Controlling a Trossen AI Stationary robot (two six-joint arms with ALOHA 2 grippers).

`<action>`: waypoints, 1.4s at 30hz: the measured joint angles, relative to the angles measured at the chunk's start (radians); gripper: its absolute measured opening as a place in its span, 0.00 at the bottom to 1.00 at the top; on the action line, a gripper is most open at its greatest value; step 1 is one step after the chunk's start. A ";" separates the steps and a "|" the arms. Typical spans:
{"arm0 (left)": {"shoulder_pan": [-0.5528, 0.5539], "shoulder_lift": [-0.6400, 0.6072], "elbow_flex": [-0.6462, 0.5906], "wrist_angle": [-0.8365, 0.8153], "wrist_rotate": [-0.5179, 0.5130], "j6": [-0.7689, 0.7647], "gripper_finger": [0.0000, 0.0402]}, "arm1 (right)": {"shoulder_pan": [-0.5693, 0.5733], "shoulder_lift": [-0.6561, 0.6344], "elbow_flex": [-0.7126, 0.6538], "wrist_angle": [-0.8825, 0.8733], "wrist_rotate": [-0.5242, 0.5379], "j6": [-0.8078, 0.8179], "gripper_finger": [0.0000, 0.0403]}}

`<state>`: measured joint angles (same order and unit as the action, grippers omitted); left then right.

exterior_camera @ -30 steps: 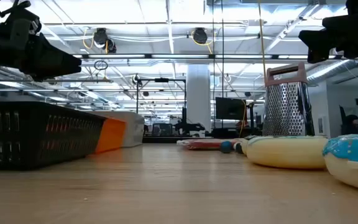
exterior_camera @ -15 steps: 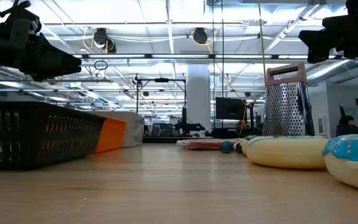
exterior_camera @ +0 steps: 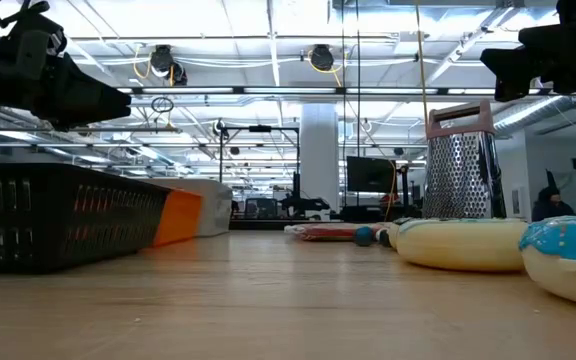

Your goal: Pick & Place Food Item

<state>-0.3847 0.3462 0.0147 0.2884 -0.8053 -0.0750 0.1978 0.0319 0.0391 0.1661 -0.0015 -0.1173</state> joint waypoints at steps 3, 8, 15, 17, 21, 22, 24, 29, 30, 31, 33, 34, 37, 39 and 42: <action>0.000 0.000 0.000 0.000 0.000 0.000 0.53 | 0.000 0.000 0.000 0.000 0.000 0.000 0.58; 0.000 0.000 0.000 0.000 0.000 0.000 0.53 | 0.000 0.000 0.000 0.000 0.000 0.000 0.58; 0.000 0.000 0.000 0.000 0.000 0.000 0.53 | 0.000 0.000 0.000 0.000 0.000 0.000 0.58; 0.000 0.000 0.000 0.000 0.000 0.000 0.53 | 0.000 0.000 0.000 0.000 0.000 0.000 0.58; 0.000 0.000 0.000 0.000 0.000 0.000 0.53 | 0.000 0.000 0.000 0.000 0.000 0.000 0.58; 0.000 0.000 0.000 0.000 0.000 0.000 0.53 | 0.000 0.000 0.000 0.000 0.000 0.000 0.58; 0.000 0.000 0.000 0.000 0.000 0.000 0.53 | 0.000 0.000 0.000 0.000 0.000 0.000 0.58; 0.000 0.000 0.000 0.000 0.000 0.000 0.53 | 0.000 0.000 0.000 0.000 0.000 0.000 0.58; 0.000 0.000 0.000 0.000 0.000 0.000 0.53 | 0.000 0.000 0.000 0.000 0.000 0.000 0.58; 0.000 0.000 0.000 0.000 0.000 0.000 0.53 | 0.000 0.000 0.000 0.000 0.000 0.000 0.58; 0.000 0.000 0.000 0.000 0.000 0.000 0.53 | 0.000 0.000 0.000 0.000 0.000 0.000 0.58; 0.000 0.000 0.000 0.000 0.000 0.000 0.53 | 0.000 0.000 0.000 0.000 0.000 0.000 0.58; 0.000 0.000 0.000 0.000 0.000 0.000 0.53 | 0.000 0.000 0.000 0.000 0.000 0.000 0.58; 0.000 0.000 0.000 0.000 0.000 0.000 0.53 | 0.000 0.000 0.000 0.005 0.000 0.000 0.58; 0.000 0.000 0.000 0.000 0.000 0.000 0.53 | 0.001 0.000 0.000 0.029 -0.008 0.095 0.58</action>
<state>-0.3843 0.3463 0.0147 0.2882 -0.8054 -0.0750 0.1989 0.0319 0.0391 0.1946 -0.0093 -0.0222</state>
